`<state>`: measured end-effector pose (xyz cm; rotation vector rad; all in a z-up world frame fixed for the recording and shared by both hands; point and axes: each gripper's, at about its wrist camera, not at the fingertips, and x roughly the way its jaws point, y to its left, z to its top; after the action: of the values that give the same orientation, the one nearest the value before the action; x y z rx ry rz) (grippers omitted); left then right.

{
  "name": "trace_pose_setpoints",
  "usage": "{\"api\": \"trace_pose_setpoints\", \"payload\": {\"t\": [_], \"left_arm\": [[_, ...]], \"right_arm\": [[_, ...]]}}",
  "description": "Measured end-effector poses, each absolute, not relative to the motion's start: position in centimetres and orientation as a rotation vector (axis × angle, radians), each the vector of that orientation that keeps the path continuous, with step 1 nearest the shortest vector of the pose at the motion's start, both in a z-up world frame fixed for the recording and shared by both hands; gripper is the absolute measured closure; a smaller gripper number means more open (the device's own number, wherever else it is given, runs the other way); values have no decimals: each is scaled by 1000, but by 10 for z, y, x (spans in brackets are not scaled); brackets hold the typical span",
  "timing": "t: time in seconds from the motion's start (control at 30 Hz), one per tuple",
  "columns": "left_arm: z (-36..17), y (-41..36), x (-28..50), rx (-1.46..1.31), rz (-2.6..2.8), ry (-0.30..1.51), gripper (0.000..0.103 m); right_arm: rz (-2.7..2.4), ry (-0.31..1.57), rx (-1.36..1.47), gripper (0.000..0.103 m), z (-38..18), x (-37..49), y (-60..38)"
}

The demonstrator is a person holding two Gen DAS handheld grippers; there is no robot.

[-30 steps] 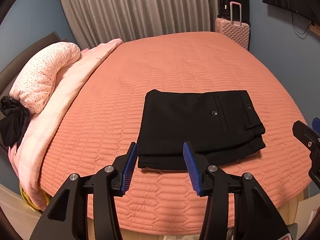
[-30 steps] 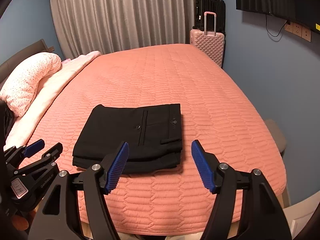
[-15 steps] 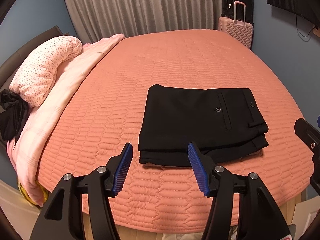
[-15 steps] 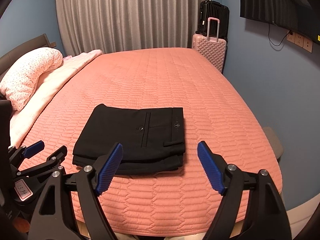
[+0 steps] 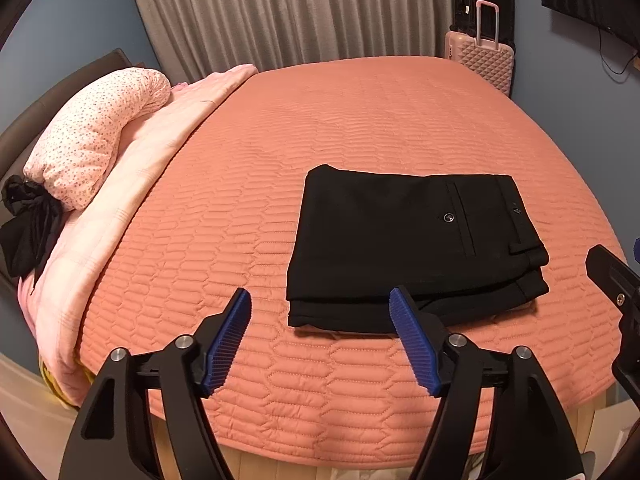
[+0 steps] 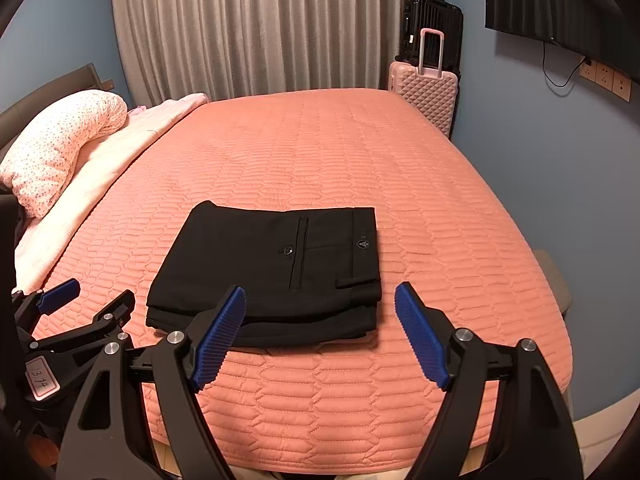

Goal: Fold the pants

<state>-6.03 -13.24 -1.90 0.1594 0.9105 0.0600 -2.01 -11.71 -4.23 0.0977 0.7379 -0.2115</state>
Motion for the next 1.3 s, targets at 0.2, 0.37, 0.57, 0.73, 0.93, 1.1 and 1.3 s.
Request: {"api": "trace_pose_setpoints", "payload": {"t": [0.2, 0.37, 0.57, 0.73, 0.93, 1.1, 1.3], "left_arm": [[-16, -133, -61, 151, 70, 895, 21], [-15, -132, -60, 132, 72, 903, 17], [-17, -140, -61, 158, 55, 910, 17], [-20, -144, -62, 149, 32, 920, 17], [-26, -141, -61, 156, 60, 932, 17], [-29, -141, -59, 177, 70, 932, 17], [-30, -142, -58, 175, 57, 942, 17]], "right_arm": [[-216, 726, 77, 20, -42, -21, -114], [-221, 729, 81, 20, -42, -21, -117], [-216, 734, 80, 19, -43, -20, -118], [-216, 741, 81, 19, -46, -21, -118], [-213, 758, 86, 19, -53, -19, -119], [-205, 762, 84, 19, -56, -17, -120], [-207, 763, 83, 19, -55, -15, -122]]}}
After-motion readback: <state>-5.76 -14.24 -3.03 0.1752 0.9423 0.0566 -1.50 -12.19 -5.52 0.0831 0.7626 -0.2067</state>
